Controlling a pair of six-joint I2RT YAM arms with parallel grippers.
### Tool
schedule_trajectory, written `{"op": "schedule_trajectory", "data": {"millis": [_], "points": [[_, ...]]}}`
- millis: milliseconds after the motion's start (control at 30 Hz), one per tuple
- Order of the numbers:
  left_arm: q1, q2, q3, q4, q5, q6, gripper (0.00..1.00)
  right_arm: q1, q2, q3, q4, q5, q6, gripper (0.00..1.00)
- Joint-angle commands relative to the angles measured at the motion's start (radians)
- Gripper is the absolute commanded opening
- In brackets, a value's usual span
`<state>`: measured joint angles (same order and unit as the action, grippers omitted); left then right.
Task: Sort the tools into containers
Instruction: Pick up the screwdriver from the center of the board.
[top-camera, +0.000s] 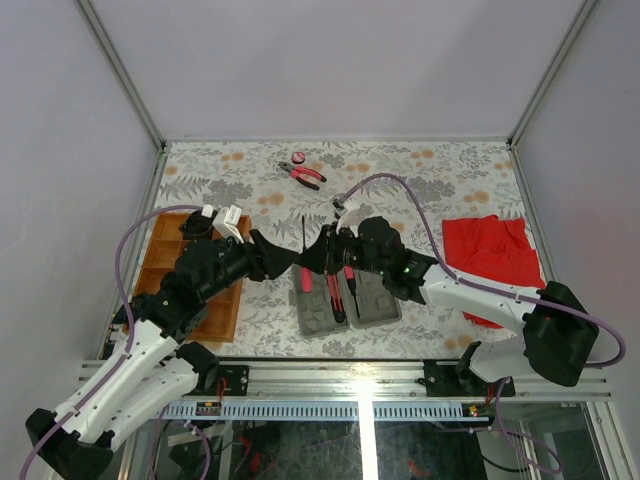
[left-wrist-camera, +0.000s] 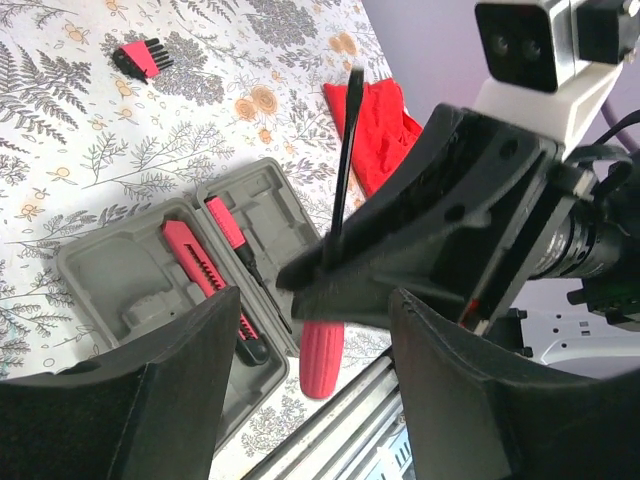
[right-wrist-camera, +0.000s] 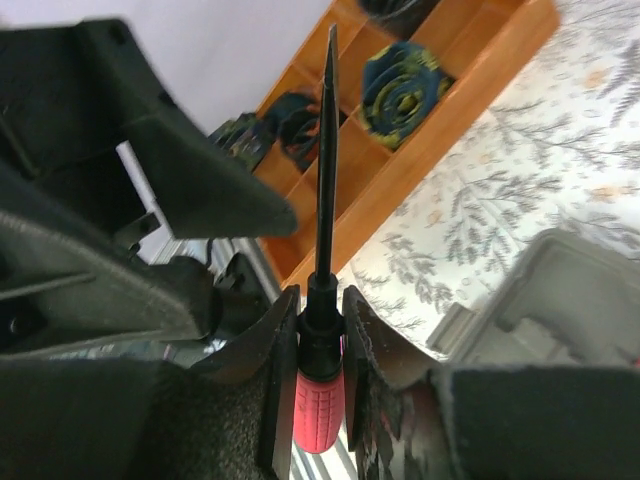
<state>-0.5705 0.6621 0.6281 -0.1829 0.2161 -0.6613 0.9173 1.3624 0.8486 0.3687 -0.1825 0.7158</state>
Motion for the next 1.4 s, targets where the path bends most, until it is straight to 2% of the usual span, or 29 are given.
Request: {"op": "schedule_trajectory", "data": {"millis": [0, 167, 267, 433, 567, 633, 733, 867, 967, 1133, 1367], "points": [[-0.005, 0.02, 0.033, 0.073, -0.025, -0.039, 0.6, 0.007, 0.028, 0.013, 0.101, -0.253, -0.019, 0.0], [-0.005, 0.055, 0.032, 0.111, -0.026, -0.061, 0.59, 0.011, 0.056, 0.03, 0.139, -0.326, 0.003, 0.0], [-0.005, 0.067, 0.027, 0.119, -0.024, -0.069, 0.55, 0.012, 0.057, 0.038, 0.142, -0.343, 0.005, 0.0], [-0.005, 0.078, 0.021, 0.122, -0.02, -0.077, 0.36, 0.013, 0.05, 0.031, 0.145, -0.333, 0.005, 0.0], [-0.005, 0.079, 0.018, 0.125, -0.018, -0.084, 0.16, 0.014, 0.048, 0.022, 0.165, -0.319, 0.015, 0.0], [-0.005, 0.08, 0.019, 0.125, -0.019, -0.084, 0.07, 0.013, 0.047, 0.022, 0.165, -0.309, 0.014, 0.03], [-0.004, 0.079, 0.024, 0.113, -0.022, -0.079, 0.0, 0.013, 0.04, 0.018, 0.148, -0.283, 0.001, 0.09], [-0.005, 0.071, 0.028, 0.102, -0.029, -0.077, 0.0, 0.013, 0.021, 0.007, 0.125, -0.265, -0.024, 0.32], [-0.005, 0.062, 0.021, 0.098, -0.039, -0.078, 0.0, 0.013, 0.002, -0.013, 0.114, -0.238, -0.033, 0.42], [-0.006, 0.063, 0.024, 0.097, -0.042, -0.074, 0.0, 0.012, -0.022, -0.044, 0.102, -0.211, -0.044, 0.5], [-0.006, 0.062, 0.036, 0.084, -0.063, -0.069, 0.0, 0.012, -0.04, -0.074, 0.09, -0.214, -0.045, 0.53]]}}
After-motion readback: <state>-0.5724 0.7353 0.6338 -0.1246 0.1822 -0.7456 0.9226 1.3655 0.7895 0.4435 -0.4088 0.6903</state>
